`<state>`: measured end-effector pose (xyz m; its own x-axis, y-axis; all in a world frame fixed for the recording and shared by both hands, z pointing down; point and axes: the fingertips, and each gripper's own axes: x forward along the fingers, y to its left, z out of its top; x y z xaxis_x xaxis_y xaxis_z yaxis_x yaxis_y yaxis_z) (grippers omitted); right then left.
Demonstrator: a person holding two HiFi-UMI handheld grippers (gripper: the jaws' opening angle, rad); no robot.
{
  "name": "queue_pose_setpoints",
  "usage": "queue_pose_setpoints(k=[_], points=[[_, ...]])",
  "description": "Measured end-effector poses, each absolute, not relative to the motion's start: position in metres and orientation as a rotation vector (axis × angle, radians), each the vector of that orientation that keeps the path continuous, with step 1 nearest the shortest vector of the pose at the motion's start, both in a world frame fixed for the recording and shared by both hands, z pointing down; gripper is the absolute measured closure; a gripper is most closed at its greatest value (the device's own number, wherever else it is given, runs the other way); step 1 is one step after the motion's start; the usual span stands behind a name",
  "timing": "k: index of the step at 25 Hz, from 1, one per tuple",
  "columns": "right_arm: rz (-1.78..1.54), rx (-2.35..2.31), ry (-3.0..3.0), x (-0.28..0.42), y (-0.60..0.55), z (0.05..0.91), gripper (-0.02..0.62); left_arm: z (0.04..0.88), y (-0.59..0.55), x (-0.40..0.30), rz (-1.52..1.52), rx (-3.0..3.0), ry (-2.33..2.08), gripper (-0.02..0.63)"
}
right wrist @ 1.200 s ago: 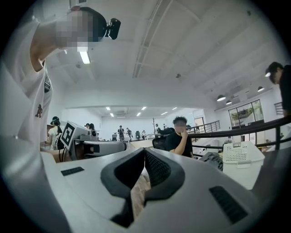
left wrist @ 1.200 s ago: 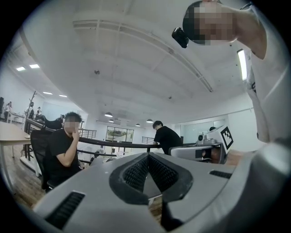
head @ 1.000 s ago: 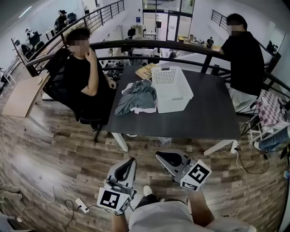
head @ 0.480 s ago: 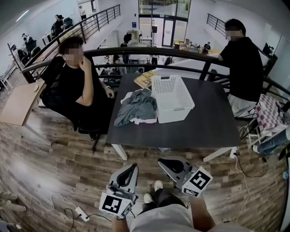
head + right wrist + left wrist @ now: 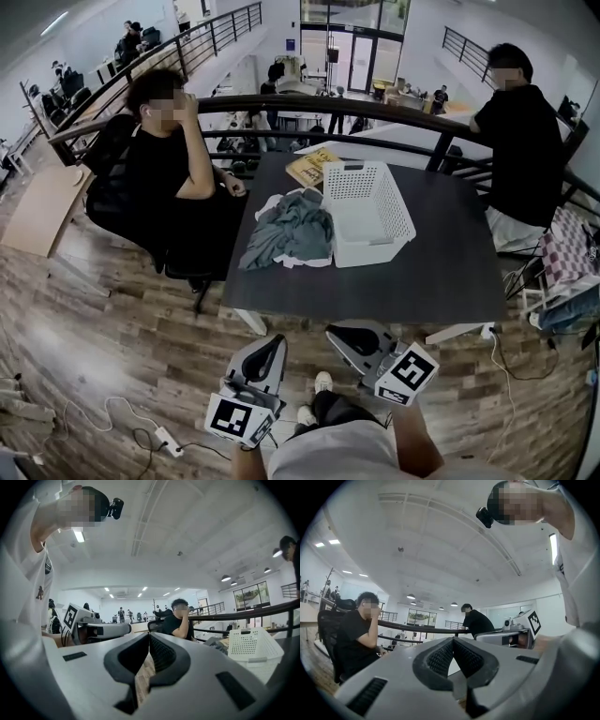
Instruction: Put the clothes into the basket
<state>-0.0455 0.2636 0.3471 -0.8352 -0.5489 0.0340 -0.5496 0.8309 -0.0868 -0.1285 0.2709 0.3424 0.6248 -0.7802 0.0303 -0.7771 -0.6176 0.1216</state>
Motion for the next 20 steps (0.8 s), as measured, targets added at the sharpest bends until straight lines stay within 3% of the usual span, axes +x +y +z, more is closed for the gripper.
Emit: queue_pose_setpoints(k=[20], points=[[0.183, 0.783, -3.033, -0.006, 0.142, 0.356, 0.580, 0.340, 0.156, -0.087, 0.017, 2.670, -1.421, 0.604]])
